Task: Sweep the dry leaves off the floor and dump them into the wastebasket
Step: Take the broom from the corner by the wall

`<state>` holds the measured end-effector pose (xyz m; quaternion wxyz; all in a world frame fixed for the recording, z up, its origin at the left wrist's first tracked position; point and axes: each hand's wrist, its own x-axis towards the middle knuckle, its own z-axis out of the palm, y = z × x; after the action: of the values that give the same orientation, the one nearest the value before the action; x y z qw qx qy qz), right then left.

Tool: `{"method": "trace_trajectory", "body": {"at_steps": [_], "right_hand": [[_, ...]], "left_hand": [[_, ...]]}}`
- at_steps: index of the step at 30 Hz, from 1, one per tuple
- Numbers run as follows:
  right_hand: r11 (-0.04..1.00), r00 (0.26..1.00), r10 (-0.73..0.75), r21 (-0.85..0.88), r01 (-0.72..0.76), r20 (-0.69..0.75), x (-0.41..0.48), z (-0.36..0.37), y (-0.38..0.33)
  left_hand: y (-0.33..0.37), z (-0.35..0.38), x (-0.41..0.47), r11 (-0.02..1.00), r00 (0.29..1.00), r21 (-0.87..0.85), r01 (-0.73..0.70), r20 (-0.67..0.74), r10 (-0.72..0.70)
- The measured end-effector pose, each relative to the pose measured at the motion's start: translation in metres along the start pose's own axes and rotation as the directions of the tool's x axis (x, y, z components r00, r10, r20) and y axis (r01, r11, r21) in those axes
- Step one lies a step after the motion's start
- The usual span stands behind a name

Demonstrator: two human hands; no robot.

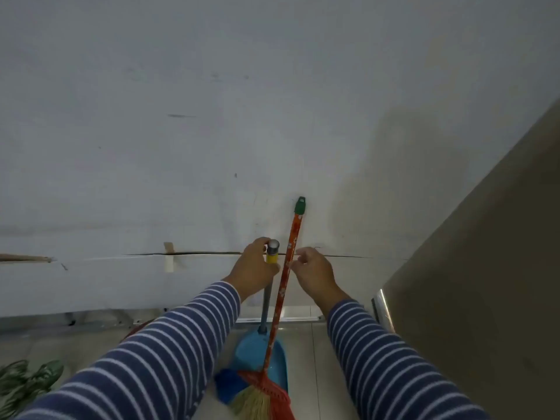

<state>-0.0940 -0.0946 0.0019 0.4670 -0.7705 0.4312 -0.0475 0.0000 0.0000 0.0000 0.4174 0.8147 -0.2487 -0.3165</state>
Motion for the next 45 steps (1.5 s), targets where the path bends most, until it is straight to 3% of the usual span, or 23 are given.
{"method": "trace_trajectory", "body": {"at_steps": [7,19,30,38,45], "right_hand": [[0.99,0.994,0.108,0.084,-0.109,0.016,0.047,0.004,-0.009],[0.948,0.984,0.176,0.267,-0.176,0.023,0.089,0.022,-0.015],[0.95,0.967,0.253,0.182,-0.255,0.034,0.056,0.036,0.005],[0.976,0.976,0.215,-0.031,-0.214,0.043,0.008,0.05,0.017],[0.982,0.983,0.185,0.035,-0.185,0.017,-0.026,0.047,0.009]], "left_hand": [[0.002,-0.012,0.026,0.991,0.988,0.094,-0.1,0.129,0.088],[-0.013,-0.009,0.039,0.966,0.973,0.185,-0.181,0.179,0.147],[-0.017,-0.006,0.033,0.945,0.968,0.231,-0.232,0.155,0.2],[-0.011,-0.008,0.027,0.962,0.976,0.19,-0.197,0.133,0.174],[-0.002,-0.015,0.013,0.968,0.977,0.155,-0.199,0.112,0.183]]}}
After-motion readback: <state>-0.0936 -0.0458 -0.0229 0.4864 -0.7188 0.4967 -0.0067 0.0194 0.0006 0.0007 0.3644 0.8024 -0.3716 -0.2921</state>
